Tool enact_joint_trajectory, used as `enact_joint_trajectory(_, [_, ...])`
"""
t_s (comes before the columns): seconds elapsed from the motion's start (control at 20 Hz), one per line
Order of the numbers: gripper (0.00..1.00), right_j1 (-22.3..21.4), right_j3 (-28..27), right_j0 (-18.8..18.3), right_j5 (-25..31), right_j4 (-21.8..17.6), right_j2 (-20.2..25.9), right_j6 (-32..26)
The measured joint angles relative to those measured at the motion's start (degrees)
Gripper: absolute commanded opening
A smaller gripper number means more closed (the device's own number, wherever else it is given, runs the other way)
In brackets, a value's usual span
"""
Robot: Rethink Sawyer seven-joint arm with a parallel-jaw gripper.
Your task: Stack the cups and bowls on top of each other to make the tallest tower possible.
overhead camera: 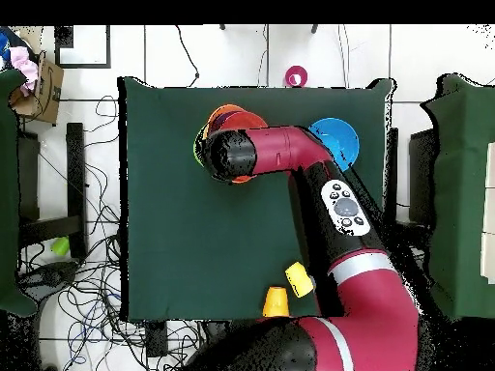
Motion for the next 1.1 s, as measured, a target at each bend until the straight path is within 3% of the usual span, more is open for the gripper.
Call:
enact_joint_trajectory(0.4, [1.0,-0.24,1.31,1.85,0.01,1.33,-2.14,0.0])
enact_joint_trajectory(0.85, [1.0,-0.84,3.71,3.26,0.0,5.39,-2.38,0.4])
enact_joint_trajectory(1.1, [1.0,-0.74,4.39,7.87,-0.63,8.77,-3.18,3.22])
